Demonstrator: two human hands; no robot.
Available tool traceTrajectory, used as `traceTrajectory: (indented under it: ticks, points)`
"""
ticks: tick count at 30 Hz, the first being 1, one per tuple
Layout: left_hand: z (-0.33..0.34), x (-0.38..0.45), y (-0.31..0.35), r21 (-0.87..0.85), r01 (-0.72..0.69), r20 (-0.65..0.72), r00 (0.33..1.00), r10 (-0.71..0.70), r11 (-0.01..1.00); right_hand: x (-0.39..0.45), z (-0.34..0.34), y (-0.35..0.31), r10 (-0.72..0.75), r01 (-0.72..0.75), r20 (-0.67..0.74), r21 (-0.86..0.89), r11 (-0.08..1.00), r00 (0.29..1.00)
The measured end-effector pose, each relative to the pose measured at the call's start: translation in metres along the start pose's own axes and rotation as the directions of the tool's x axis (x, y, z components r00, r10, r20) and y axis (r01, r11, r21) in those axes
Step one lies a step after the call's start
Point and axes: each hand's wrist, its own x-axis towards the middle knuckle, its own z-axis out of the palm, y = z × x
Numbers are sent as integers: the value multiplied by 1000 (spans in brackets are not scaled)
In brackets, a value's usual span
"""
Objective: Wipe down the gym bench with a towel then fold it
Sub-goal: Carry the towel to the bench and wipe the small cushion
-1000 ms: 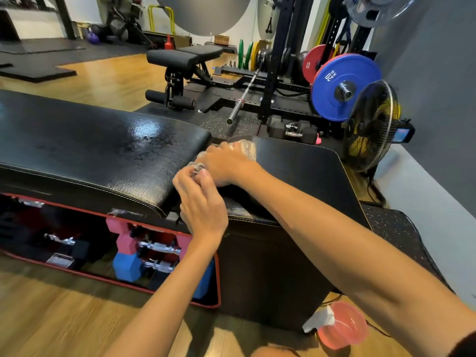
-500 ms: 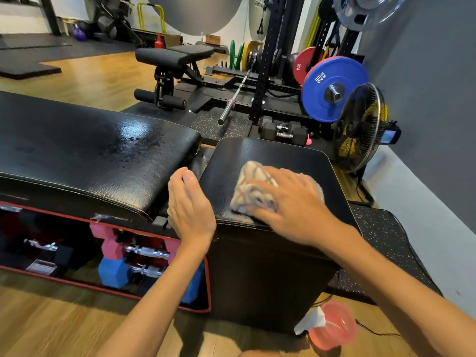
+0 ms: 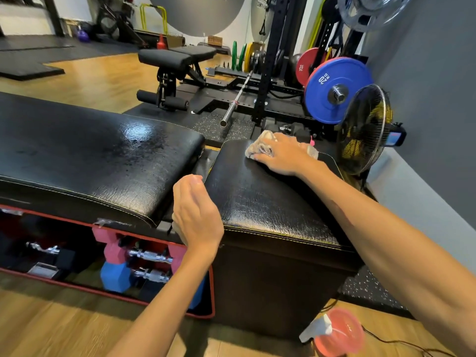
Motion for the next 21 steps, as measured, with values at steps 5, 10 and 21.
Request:
traceTrajectory:
  ticks: [5, 10, 21]
  points:
    - [-2, -1, 6, 10, 40, 15, 999, -40, 999, -55, 1, -18, -164, 164, -13, -13, 986, 986]
    - [-2, -2, 7, -38, 49, 23, 999, -48, 998, -124, -2, -43, -299, 299, -32, 9, 954, 954]
    - [0, -1, 5, -50, 19, -2, 1000, -20, 999, -83, 3, -50, -252, 251, -31, -36, 967, 967]
